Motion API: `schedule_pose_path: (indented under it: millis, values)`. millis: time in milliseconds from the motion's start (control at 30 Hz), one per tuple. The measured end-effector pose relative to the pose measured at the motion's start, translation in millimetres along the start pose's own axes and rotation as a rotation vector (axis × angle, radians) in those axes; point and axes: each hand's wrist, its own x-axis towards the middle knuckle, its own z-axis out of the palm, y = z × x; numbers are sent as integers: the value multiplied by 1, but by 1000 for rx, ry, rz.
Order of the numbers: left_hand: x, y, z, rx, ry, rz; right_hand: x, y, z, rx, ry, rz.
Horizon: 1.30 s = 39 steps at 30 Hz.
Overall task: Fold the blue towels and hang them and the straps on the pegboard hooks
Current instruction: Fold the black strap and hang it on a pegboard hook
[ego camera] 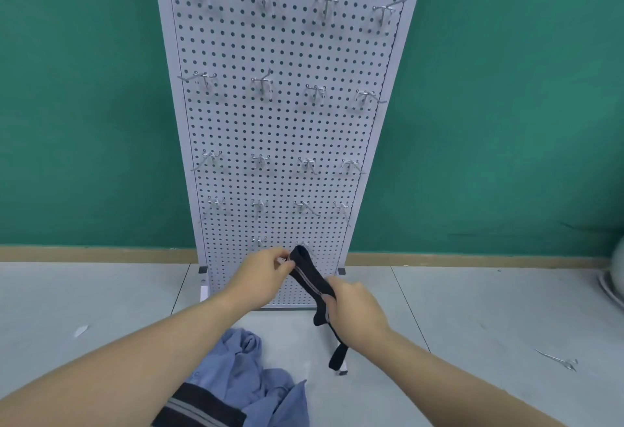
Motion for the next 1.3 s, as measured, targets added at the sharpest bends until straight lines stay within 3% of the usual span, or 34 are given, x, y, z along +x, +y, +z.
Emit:
schedule_pose_path:
  millis: [333, 767, 1300]
  values:
    - [24, -12, 14, -55, -49, 19, 29, 3, 28, -301, 46, -32]
    - [53, -5, 54, -63, -74, 58, 61, 41, 53, -158, 128, 87]
    - [73, -41, 71, 278, -199, 41, 106, 52, 91, -142, -40, 59]
